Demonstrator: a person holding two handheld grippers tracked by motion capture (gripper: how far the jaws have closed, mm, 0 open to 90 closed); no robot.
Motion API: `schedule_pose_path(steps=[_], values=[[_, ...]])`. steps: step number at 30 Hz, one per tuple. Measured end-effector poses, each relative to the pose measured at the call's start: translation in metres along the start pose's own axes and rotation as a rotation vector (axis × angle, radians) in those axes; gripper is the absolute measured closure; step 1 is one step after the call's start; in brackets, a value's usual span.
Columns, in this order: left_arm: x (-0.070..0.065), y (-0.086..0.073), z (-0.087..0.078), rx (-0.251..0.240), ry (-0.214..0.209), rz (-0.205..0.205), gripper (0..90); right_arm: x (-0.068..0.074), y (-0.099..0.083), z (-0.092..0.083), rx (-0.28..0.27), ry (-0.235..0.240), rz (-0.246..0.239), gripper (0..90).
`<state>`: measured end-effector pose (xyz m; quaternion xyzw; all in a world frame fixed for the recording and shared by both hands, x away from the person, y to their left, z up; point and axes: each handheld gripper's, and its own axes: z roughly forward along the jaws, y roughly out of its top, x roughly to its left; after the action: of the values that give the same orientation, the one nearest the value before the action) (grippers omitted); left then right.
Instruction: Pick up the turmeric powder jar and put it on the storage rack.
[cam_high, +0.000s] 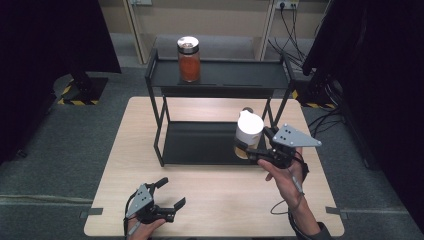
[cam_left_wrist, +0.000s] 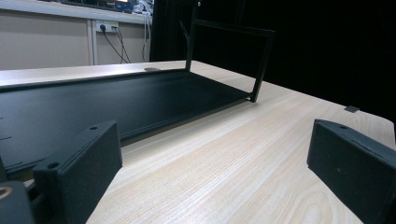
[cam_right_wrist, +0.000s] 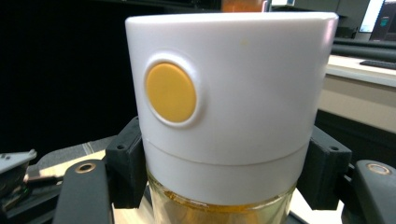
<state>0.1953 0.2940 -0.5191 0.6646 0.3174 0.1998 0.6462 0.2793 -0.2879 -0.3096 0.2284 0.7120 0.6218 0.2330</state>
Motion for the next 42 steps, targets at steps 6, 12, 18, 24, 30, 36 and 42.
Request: schedule_pose_path(steps=[6, 12, 18, 24, 30, 36, 42], values=[[0.0, 0.0, 0.0, -0.001, 0.002, -0.003, 2.1, -0.005, 0.019, 0.009, 0.0, -0.001, -0.017, 31.0], [0.0, 0.0, 0.0, -0.001, 0.001, -0.004, 2.1, -0.01, 0.037, 0.018, -0.003, 0.001, -0.015, 31.0], [0.001, 0.0, 0.0, 0.0, 0.002, -0.004, 2.2, -0.017, 0.051, 0.025, -0.01, 0.009, -0.003, 31.0], [0.001, 0.0, -0.001, -0.001, 0.003, -0.008, 2.2, -0.021, 0.064, 0.032, -0.022, 0.023, 0.007, 31.0], [0.001, 0.0, -0.001, -0.001, 0.002, -0.008, 2.1, -0.024, 0.078, 0.04, -0.027, 0.028, 0.015, 31.0], [0.001, 0.0, -0.001, -0.001, 0.0, -0.008, 2.2, -0.026, 0.094, 0.05, -0.033, 0.018, 0.015, 31.0], [0.001, 0.0, -0.001, -0.002, -0.001, -0.009, 2.1, -0.029, 0.108, 0.059, -0.044, -0.003, 0.018, 31.0]])
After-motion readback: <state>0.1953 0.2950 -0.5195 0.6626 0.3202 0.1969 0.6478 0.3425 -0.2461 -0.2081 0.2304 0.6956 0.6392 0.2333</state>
